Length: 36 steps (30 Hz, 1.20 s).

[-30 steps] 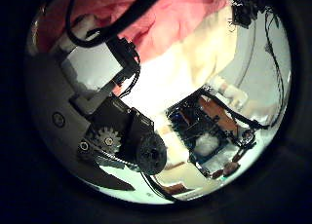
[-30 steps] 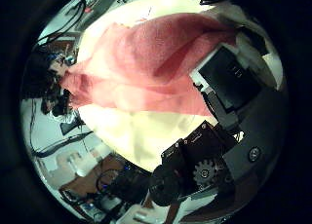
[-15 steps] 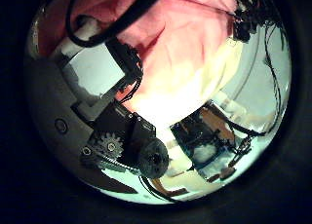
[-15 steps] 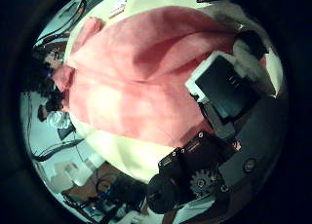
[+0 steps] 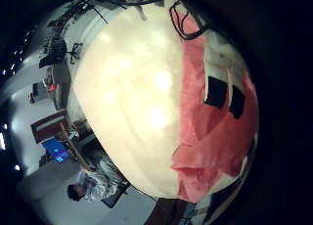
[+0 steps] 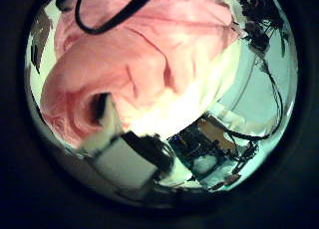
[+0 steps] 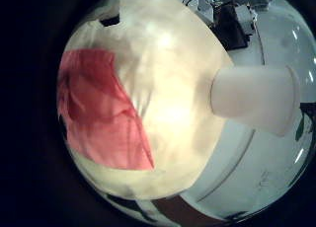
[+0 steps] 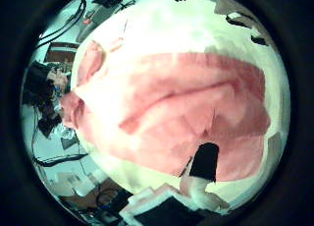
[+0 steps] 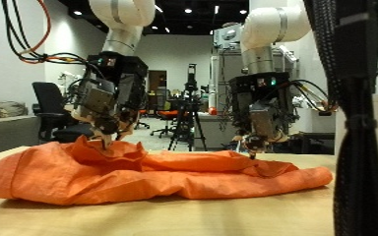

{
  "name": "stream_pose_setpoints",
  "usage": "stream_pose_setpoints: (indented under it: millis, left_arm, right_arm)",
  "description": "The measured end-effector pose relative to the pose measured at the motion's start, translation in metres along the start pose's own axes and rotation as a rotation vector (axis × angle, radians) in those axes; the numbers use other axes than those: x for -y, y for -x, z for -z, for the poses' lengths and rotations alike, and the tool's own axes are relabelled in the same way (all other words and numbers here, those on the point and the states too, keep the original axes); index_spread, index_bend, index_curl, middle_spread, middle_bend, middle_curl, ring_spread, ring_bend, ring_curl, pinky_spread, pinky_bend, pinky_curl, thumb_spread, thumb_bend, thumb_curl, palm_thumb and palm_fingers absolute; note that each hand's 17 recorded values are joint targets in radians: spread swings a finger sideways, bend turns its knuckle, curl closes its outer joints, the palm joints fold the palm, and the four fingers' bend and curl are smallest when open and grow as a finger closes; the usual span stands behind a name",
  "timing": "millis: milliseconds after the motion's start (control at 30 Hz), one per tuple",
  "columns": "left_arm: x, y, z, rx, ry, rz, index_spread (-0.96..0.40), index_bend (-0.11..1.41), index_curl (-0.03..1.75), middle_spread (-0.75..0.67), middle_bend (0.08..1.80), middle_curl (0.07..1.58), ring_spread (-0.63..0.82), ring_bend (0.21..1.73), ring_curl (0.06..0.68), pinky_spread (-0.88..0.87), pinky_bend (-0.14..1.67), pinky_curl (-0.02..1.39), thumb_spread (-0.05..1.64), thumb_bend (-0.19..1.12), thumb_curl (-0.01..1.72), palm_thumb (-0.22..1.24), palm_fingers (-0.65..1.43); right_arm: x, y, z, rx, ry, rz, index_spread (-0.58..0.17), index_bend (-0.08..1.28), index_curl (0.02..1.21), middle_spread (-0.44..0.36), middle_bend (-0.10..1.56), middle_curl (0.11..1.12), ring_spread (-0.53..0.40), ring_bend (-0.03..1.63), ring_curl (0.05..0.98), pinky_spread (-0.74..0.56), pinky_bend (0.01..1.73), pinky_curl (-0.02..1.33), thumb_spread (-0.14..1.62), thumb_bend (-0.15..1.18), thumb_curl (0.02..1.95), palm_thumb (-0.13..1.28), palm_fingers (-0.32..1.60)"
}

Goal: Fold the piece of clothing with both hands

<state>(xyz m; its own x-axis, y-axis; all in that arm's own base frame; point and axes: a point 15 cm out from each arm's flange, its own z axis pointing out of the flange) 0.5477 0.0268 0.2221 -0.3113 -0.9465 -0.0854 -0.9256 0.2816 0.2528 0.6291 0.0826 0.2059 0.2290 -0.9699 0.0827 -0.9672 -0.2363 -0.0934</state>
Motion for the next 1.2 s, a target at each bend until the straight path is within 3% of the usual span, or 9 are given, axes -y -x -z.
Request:
stream_pose_setpoints:
  millis: [67,133,233,433,633,733,900,1200]
  left_arm:
    - [-0.001,0.002,0.013,-0.018,-0.044,0.016,-0.12,0.09,1.01,-0.04,0.14,0.86,-0.02,0.92,0.461,-0.16,0.71,0.64,1.08,-0.04,0.53,0.54,-0.26]
    - [-0.004,0.006,0.029,-0.029,-0.089,0.032,-0.04,0.09,0.88,0.14,0.12,0.76,0.16,0.8,0.4,0.1,0.61,0.58,1.1,-0.03,0.5,0.52,-0.28]
    - [-0.014,0.007,0.051,-0.039,-0.137,0.04,0.02,0.1,0.75,0.29,0.11,0.66,0.32,0.69,0.342,0.31,0.53,0.51,1.11,-0.03,0.47,0.5,-0.26]
    - [-0.044,-0.004,0.073,-0.046,-0.17,0.016,0.08,0.12,0.57,0.4,0.13,0.49,0.46,0.57,0.279,0.49,0.41,0.41,1.12,-0.02,0.43,0.48,-0.19]
    - [-0.08,-0.044,0.036,-0.084,-0.093,-0.046,0.11,0.13,0.45,0.41,0.14,0.39,0.51,0.51,0.249,0.53,0.35,0.37,1.13,-0.02,0.41,0.48,-0.15]
    - [-0.083,-0.06,0.016,-0.089,-0.081,-0.071,0.13,0.14,0.41,0.41,0.14,0.35,0.52,0.49,0.239,0.53,0.33,0.35,1.13,-0.02,0.4,0.48,-0.13]
    - [-0.095,-0.096,-0.037,-0.119,0.001,-0.111,0.15,0.14,0.37,0.39,0.15,0.31,0.53,0.46,0.226,0.53,0.29,0.34,1.15,-0.02,0.38,0.48,-0.11]
    - [-0.093,-0.106,-0.075,-0.134,0.067,-0.126,0.17,0.15,0.31,0.35,0.16,0.27,0.53,0.42,0.215,0.52,0.26,0.32,1.16,-0.02,0.36,0.48,-0.07]
  right_arm:
    - [0.008,-0.008,0.026,-0.002,-0.061,-0.012,-0.307,0.31,0.44,-0.075,0.52,0.43,-0.074,0.74,0.348,-0.09,0.69,0.35,1.37,0.5,1.04,0.22,0.1]
    - [0.008,-0.012,0.049,-0.005,-0.088,-0.017,-0.304,0.32,0.44,-0.07,0.51,0.42,-0.043,0.7,0.329,-0.01,0.65,0.33,1.44,0.52,0.92,0.21,0.13]
    - [-0.007,-0.016,0.071,-0.009,-0.063,-0.019,-0.3,0.32,0.44,-0.075,0.49,0.41,-0.02,0.65,0.314,0.06,0.61,0.31,1.49,0.53,0.8,0.23,0.16]
    - [-0.055,-0.023,0.12,-0.014,0.024,-0.018,-0.331,0.34,0.44,-0.125,0.46,0.4,0.018,0.51,0.275,0.13,0.49,0.26,1.54,0.55,0.62,0.27,0.15]
    - [-0.106,-0.018,0.126,-0.004,0.136,0.016,-0.368,0.29,0.42,-0.165,0.39,0.37,0.05,0.42,0.256,0.18,0.43,0.25,1.56,0.56,0.51,0.31,0.11]
    - [-0.121,-0.014,0.109,0.003,0.179,0.028,-0.392,0.25,0.41,-0.188,0.35,0.36,0.065,0.38,0.249,0.2,0.42,0.25,1.58,0.57,0.46,0.32,0.1]
    - [-0.142,-0.007,0.07,0.019,0.255,0.04,-0.419,0.21,0.39,-0.223,0.3,0.34,0.082,0.33,0.241,0.22,0.38,0.25,1.59,0.61,0.42,0.38,0.11]
    - [-0.149,-0.004,0.003,0.024,0.363,0.064,-0.443,0.2,0.38,-0.261,0.26,0.34,0.087,0.22,0.23,0.23,0.26,0.24,1.51,0.63,0.41,0.52,0.16]
